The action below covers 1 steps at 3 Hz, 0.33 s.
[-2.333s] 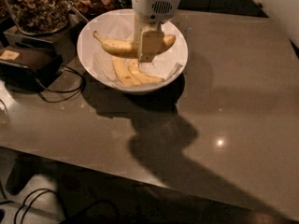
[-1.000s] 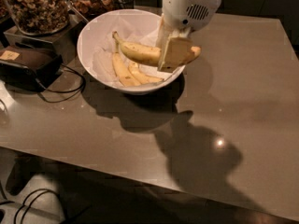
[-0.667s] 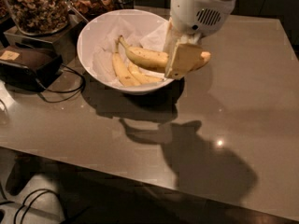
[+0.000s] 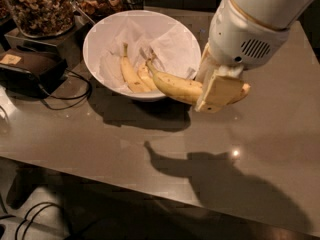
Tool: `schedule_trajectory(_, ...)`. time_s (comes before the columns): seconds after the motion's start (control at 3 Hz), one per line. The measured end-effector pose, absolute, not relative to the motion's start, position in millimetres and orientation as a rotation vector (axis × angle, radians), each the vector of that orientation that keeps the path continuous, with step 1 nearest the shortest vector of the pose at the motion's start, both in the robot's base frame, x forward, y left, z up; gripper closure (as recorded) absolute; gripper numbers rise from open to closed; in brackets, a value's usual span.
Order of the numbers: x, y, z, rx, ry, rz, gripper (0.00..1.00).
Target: Pick banana from white bowl
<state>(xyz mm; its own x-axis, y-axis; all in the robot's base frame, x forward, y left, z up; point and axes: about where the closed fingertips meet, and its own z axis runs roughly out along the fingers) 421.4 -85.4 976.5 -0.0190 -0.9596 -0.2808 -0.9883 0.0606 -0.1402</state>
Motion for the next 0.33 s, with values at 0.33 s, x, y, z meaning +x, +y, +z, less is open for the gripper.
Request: schedule_trajectory(0.33,421.4,-85.4,976.5,-1.962,2.044,0.136,1.0)
